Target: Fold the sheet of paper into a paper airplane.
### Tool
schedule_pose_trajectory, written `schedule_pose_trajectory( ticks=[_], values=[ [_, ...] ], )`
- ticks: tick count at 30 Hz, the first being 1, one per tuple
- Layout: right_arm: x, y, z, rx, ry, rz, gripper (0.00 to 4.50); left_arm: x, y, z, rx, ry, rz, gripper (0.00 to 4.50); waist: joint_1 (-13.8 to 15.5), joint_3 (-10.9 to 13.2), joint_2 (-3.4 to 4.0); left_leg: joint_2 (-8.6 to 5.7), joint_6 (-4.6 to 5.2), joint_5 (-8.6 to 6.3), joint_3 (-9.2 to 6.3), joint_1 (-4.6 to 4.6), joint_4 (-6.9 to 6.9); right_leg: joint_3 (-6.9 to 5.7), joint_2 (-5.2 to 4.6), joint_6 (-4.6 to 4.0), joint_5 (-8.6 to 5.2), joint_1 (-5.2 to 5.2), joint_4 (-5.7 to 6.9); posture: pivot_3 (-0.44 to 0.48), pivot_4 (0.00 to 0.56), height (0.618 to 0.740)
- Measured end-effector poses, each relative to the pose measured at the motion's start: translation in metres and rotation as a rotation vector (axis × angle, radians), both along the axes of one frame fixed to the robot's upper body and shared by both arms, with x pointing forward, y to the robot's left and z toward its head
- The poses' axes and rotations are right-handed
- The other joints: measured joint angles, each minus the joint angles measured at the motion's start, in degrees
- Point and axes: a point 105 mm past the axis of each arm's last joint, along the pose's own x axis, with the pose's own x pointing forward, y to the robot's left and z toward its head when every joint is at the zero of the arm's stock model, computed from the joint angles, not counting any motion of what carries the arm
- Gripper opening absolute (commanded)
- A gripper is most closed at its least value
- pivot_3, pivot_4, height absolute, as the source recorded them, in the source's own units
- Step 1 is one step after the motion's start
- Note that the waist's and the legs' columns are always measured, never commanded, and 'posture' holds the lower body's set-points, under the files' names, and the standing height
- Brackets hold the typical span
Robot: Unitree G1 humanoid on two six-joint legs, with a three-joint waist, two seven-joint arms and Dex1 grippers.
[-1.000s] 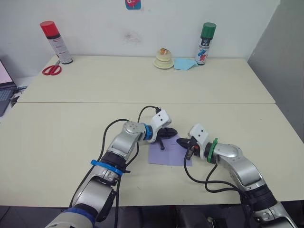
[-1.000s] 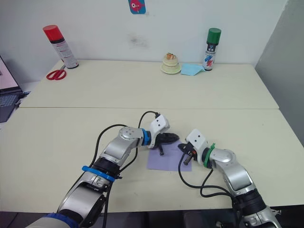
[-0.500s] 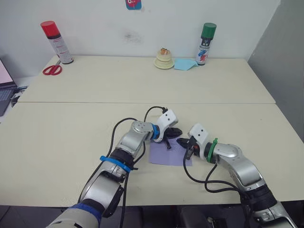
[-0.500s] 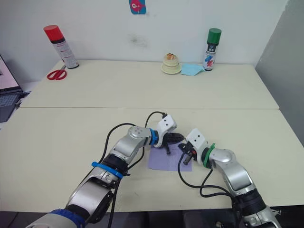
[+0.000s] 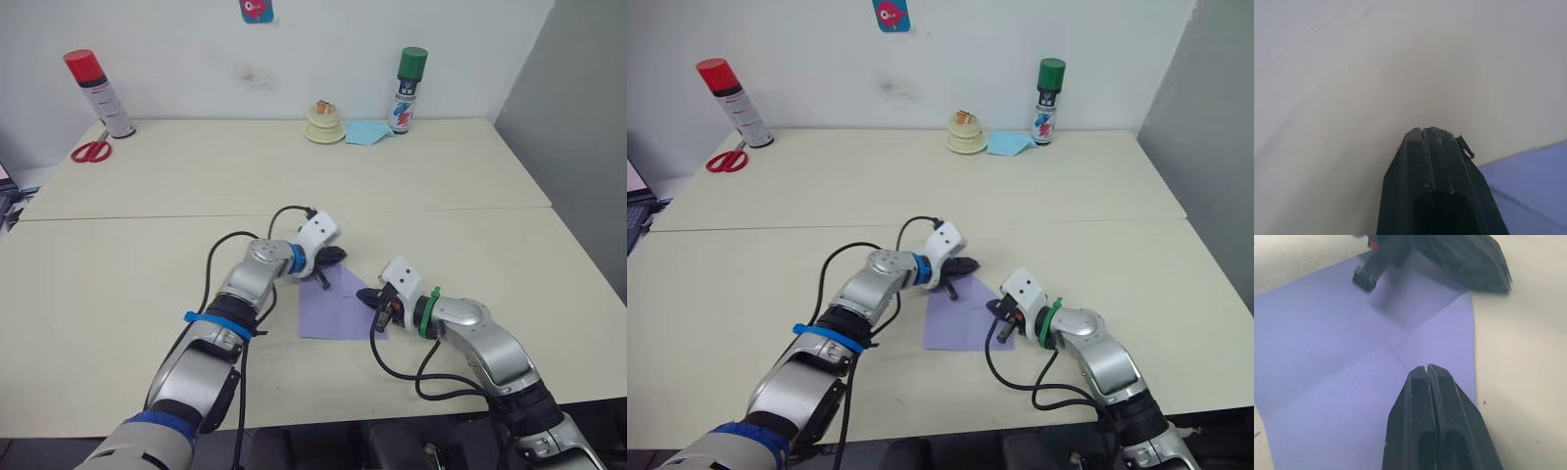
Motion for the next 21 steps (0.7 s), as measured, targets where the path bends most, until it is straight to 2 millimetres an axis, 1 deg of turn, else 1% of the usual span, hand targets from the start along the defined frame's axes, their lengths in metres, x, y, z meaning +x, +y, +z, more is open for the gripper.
schedule_pose_trajectory(
  ticks=[5,6,7,8,10,12,15,18,19,21],
  values=[
    [0.000,0.001,0.001,0.006,-0.001,0.002,0.03,0.011,0.051,0.014,-0.036,-0.034,0.153,0.00,0.1,0.0,0.00,0.02,0.00,0.00,-0.04,-0.15,-0.04,0.00,0.04,-0.01,0.00,-0.14,0.00,0.000,0.150,0.737],
    [0.000,0.001,0.001,0.007,-0.002,0.001,0.03,0.012,0.057,0.018,-0.053,-0.044,0.171,0.00,0.3,0.0,-0.01,0.02,-0.01,0.01,-0.04,-0.26,-0.03,-0.01,0.01,-0.01,0.00,-0.19,-0.02,0.000,0.150,0.737],
    [0.001,0.001,0.001,0.008,-0.003,-0.001,0.03,0.012,0.059,0.023,-0.076,-0.055,0.173,0.00,0.5,0.0,-0.02,0.01,-0.02,0.01,-0.02,-0.31,-0.02,-0.02,-0.05,-0.01,0.00,-0.19,-0.04,0.000,0.150,0.737],
    [0.002,0.001,0.001,0.008,-0.004,-0.002,0.03,0.011,0.057,0.031,-0.096,-0.078,0.158,0.00,0.7,0.0,-0.04,-0.01,-0.02,0.01,0.02,-0.34,-0.02,-0.03,-0.10,-0.01,0.00,-0.19,-0.08,0.000,0.150,0.737],
    [0.003,0.001,0.002,0.008,-0.006,-0.003,0.03,0.007,0.046,0.046,-0.135,-0.115,0.105,0.00,1.4,0.1,-0.06,-0.07,-0.03,0.00,0.09,-0.37,-0.02,-0.03,-0.19,-0.01,0.00,-0.19,-0.13,0.000,0.150,0.737],
    [0.004,0.001,0.002,0.009,-0.007,-0.002,0.03,0.001,0.029,0.064,-0.179,-0.145,0.039,0.00,1.9,0.1,-0.06,-0.09,-0.03,0.00,0.12,-0.38,-0.02,-0.03,-0.23,-0.01,0.00,-0.18,-0.18,0.000,0.150,0.737],
    [0.005,0.002,0.001,0.011,-0.008,0.001,0.03,-0.012,-0.001,0.085,-0.220,-0.180,-0.057,0.00,1.9,0.1,-0.06,-0.08,-0.03,0.00,0.09,-0.36,-0.02,0.00,-0.23,-0.01,0.00,-0.16,-0.17,0.000,0.150,0.737],
    [0.006,0.003,0.001,0.012,-0.008,0.003,0.03,-0.025,-0.033,0.088,-0.238,-0.157,-0.131,0.00,1.9,0.1,-0.06,-0.08,-0.02,0.01,0.03,-0.34,-0.02,0.01,-0.20,-0.01,0.00,-0.15,-0.12,0.000,0.150,0.737],
    [0.006,0.003,0.001,0.013,-0.007,0.004,0.03,-0.029,-0.044,0.086,-0.244,-0.140,-0.145,0.00,1.8,0.0,-0.05,-0.08,-0.02,0.00,0.05,-0.32,-0.01,0.03,-0.19,-0.01,0.00,-0.14,-0.11,0.000,0.150,0.737],
    [0.006,0.004,0.001,0.015,-0.008,0.007,0.03,-0.034,-0.056,0.076,-0.244,-0.105,-0.152,0.00,1.6,0.0,-0.05,-0.07,-0.02,0.00,0.05,-0.30,-0.01,0.04,-0.17,-0.01,0.00,-0.14,-0.10,0.000,0.150,0.737]
  ],
)
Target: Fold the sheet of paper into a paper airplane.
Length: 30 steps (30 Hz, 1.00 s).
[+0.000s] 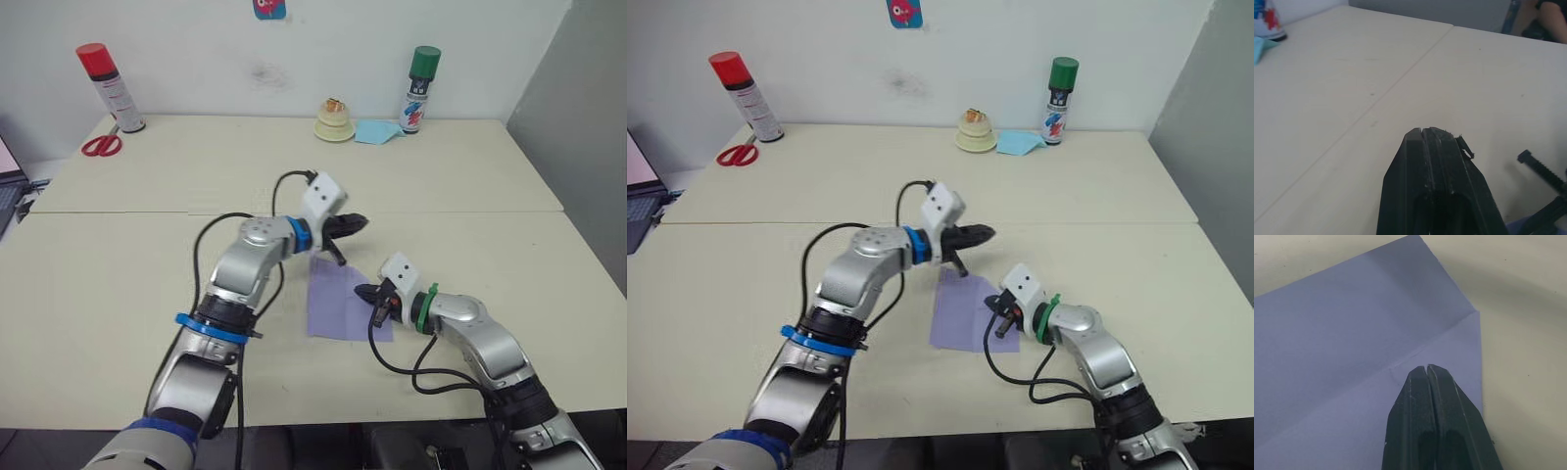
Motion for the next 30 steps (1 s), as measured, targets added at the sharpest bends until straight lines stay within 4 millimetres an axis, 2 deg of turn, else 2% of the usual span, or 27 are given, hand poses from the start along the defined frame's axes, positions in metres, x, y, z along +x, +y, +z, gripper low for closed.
schedule_pose_trajectory(
  ticks=[3,6,8,12,25,30],
  values=[
    [0.000,0.001,0.000,0.002,-0.001,0.002,0.03,-0.006,-0.010,-0.028,0.024,0.073,0.007,0.00,0.0,0.0,0.00,0.02,0.00,0.00,-0.02,0.00,0.00,0.00,0.03,0.00,0.00,0.00,0.01,0.000,0.150,0.737],
    [0.000,0.001,0.000,0.003,-0.002,-0.001,0.03,-0.011,-0.010,-0.055,0.057,0.151,0.017,0.00,-0.1,0.0,0.00,0.02,0.00,0.00,-0.03,0.00,0.00,0.01,0.03,0.00,0.00,-0.01,0.01,0.000,0.150,0.737],
    [0.000,0.001,0.000,0.003,-0.002,-0.002,0.03,-0.016,-0.008,-0.068,0.069,0.195,0.017,0.00,-0.1,0.0,0.00,0.02,0.00,0.00,-0.03,0.00,0.00,0.00,0.03,0.00,0.00,-0.01,0.01,0.000,0.150,0.737],
    [0.000,0.001,0.000,0.005,-0.005,-0.010,0.03,-0.021,0.000,-0.081,0.096,0.225,0.015,0.00,0.0,0.0,0.00,0.02,0.00,0.00,-0.03,0.00,0.00,0.00,0.03,0.00,0.00,-0.01,0.01,0.000,0.150,0.737],
    [0.000,0.001,-0.002,-0.002,-0.007,-0.030,0.03,0.002,0.001,-0.088,0.073,0.214,0.060,0.00,0.1,0.0,0.00,-0.01,0.00,0.00,-0.04,0.10,0.04,-0.03,0.02,0.03,0.01,0.10,0.01,0.000,0.150,0.737],
    [0.001,0.003,-0.001,0.044,0.007,-0.059,0.03,0.005,0.005,-0.089,0.073,0.199,0.073,0.00,-0.2,-0.1,-0.01,0.01,0.00,0.00,-0.05,0.16,0.04,-0.02,0.06,0.08,0.05,0.12,0.03,0.000,0.150,0.737]
  ],
)
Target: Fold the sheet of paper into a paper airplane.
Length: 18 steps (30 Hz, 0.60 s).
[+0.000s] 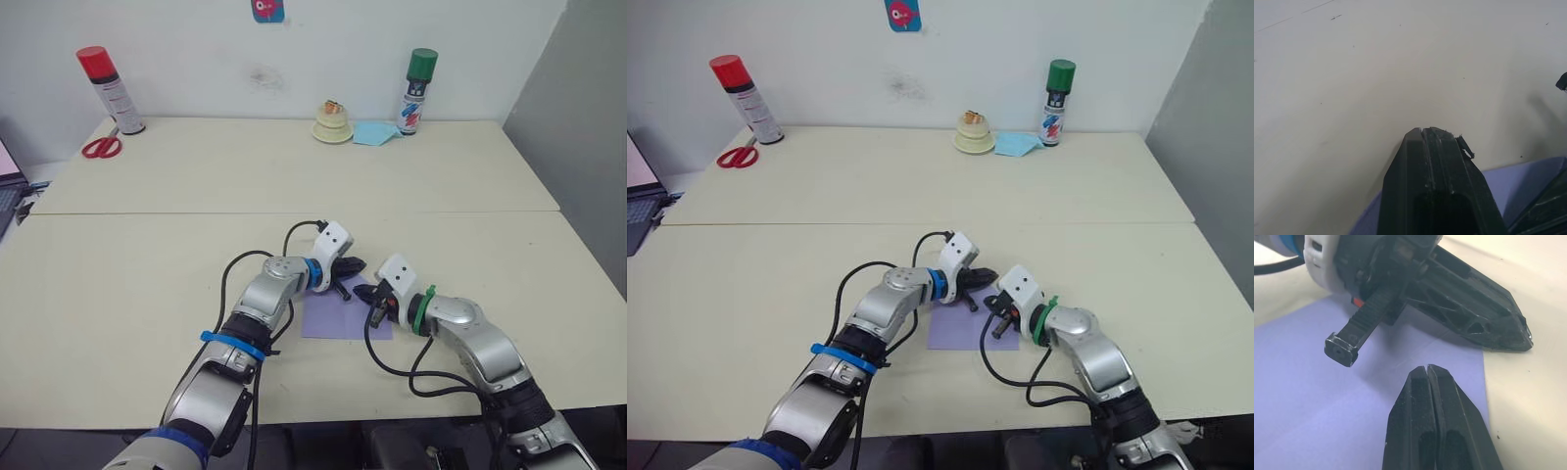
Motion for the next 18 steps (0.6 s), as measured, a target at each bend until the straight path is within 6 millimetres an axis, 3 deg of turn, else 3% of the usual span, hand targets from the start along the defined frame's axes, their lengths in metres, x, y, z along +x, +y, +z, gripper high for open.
schedule_pose_trajectory(
  ticks=[6,18],
  values=[
    [0.008,0.000,0.001,0.115,0.047,-0.096,0.03,-0.001,0.003,-0.001,0.010,-0.032,0.007,0.00,-0.4,0.0,0.01,-0.01,0.00,0.00,-0.02,0.04,-0.01,0.01,0.05,0.02,0.03,0.00,0.03,0.000,0.150,0.737],
    [0.007,-0.021,-0.003,0.065,0.081,-0.128,0.03,-0.001,0.001,-0.002,0.018,-0.049,0.004,0.00,-0.4,-0.1,0.00,-0.04,0.00,0.00,0.00,0.03,0.00,0.02,0.03,0.02,0.03,0.05,-0.06,0.000,0.150,0.737]
  ],
)
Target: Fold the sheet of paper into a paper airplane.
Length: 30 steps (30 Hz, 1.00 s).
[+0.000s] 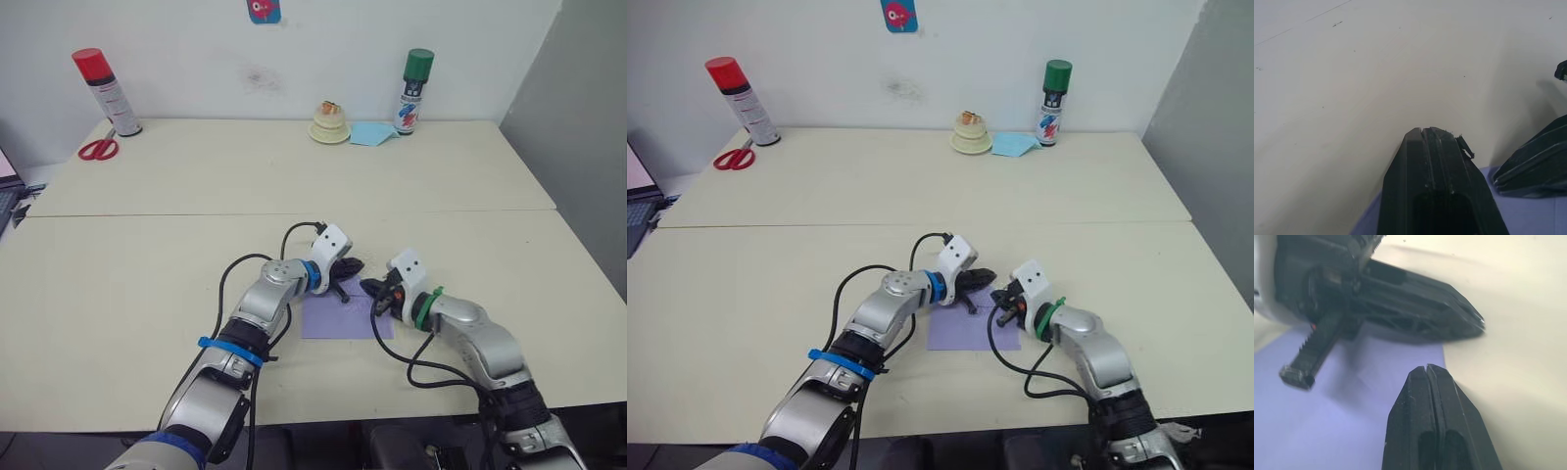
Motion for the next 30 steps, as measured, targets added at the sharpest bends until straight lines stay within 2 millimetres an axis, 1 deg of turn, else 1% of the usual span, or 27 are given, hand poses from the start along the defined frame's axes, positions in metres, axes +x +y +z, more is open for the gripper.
schedule_pose_trajectory(
  ticks=[3,7,9,11,13,16,18,19,21,23,24,27,30],
  values=[
    [-0.005,-0.010,-0.001,-0.015,0.002,-0.017,0.03,0.001,-0.001,-0.001,0.000,0.004,-0.001,0.00,0.0,-0.1,-0.01,-0.01,0.00,0.00,-0.03,0.01,0.00,0.00,-0.01,0.01,0.01,0.03,-0.01,0.000,0.150,0.737],
    [-0.011,-0.031,-0.002,-0.029,0.010,-0.062,0.03,0.002,-0.002,-0.002,0.000,0.003,-0.001,0.00,0.1,-0.1,-0.02,-0.02,0.00,0.00,-0.03,0.05,0.00,0.00,-0.02,0.06,0.03,0.08,-0.03,0.000,0.150,0.737],
    [-0.014,-0.036,-0.001,-0.013,0.011,-0.070,0.03,0.003,-0.002,-0.002,0.000,0.003,-0.001,0.00,0.1,-0.1,-0.02,-0.02,0.00,0.00,-0.06,0.08,0.00,0.00,-0.02,0.06,0.03,0.14,-0.08,0.000,0.150,0.737],
    [-0.017,-0.038,-0.001,0.044,0.014,-0.073,0.03,0.004,-0.001,-0.001,0.002,0.001,0.000,0.00,0.1,-0.1,-0.03,-0.02,0.00,0.00,-0.07,0.10,0.00,-0.01,-0.01,0.07,0.04,0.18,-0.13,0.000,0.150,0.737],
    [-0.019,-0.035,0.004,0.112,-0.012,-0.052,0.03,0.005,-0.001,0.000,0.003,-0.005,0.001,0.00,0.0,0.0,-0.01,-0.02,0.00,0.00,-0.05,0.09,-0.01,-0.02,-0.01,0.09,0.05,0.16,-0.14,0.000,0.150,0.737],
    [-0.016,-0.021,0.022,0.194,-0.098,-0.011,0.03,0.007,-0.001,0.000,0.007,-0.006,0.002,0.00,-0.1,0.0,0.00,-0.02,0.00,0.00,-0.06,0.09,-0.01,-0.03,0.01,0.12,0.07,0.14,-0.14,0.000,0.150,0.737],
    [-0.010,-0.012,0.032,0.197,-0.153,0.020,0.03,0.007,-0.001,0.000,0.007,-0.007,0.002,0.00,-0.1,0.0,0.01,-0.02,0.00,0.00,-0.05,0.08,-0.01,-0.04,0.01,0.14,0.08,0.14,-0.19,0.000,0.150,0.737],
    [-0.008,-0.008,0.032,0.183,-0.164,0.032,0.03,0.007,-0.001,0.000,0.007,-0.007,0.001,0.00,-0.1,0.0,0.01,-0.02,0.00,0.00,-0.05,0.07,-0.01,-0.04,0.01,0.16,0.09,0.16,-0.23,0.000,0.150,0.737],
    [-0.002,-0.001,0.024,0.119,-0.155,0.052,0.03,0.008,-0.001,0.000,0.008,-0.009,0.000,0.00,-0.1,0.0,0.01,-0.02,0.00,0.00,-0.04,0.05,-0.02,-0.03,0.00,0.17,0.09,0.16,-0.28,0.000,0.150,0.737],
    [-0.001,0.003,0.005,0.040,-0.106,0.068,0.03,0.008,-0.002,0.001,0.008,-0.015,-0.003,0.00,0.0,0.0,0.02,-0.02,0.00,0.00,-0.04,-0.01,-0.02,-0.03,0.00,0.17,0.10,0.13,-0.34,0.000,0.150,0.737],
    [-0.001,0.003,-0.001,0.023,-0.091,0.071,0.03,0.008,-0.002,0.001,0.008,-0.017,-0.004,0.00,0.0,0.0,0.03,-0.02,0.00,0.00,-0.04,-0.05,-0.03,-0.02,0.00,0.17,0.10,0.12,-0.37,0.000,0.150,0.737],
    [0.003,0.005,0.000,-0.019,-0.106,0.092,0.03,0.009,-0.002,0.001,0.013,-0.018,-0.002,0.00,-0.1,0.0,0.04,-0.01,0.00,0.00,-0.01,-0.05,-0.04,-0.02,0.00,0.19,0.11,0.10,-0.40,0.000,0.150,0.737],
    [0.002,0.006,-0.001,-0.035,-0.107,0.106,0.03,0.009,-0.001,0.001,0.015,-0.017,0.001,0.00,-0.1,0.0,0.04,-0.01,0.00,0.00,-0.02,-0.01,-0.04,-0.02,0.00,0.19,0.11,0.13,-0.40,0.000,0.150,0.737]
  ],
)
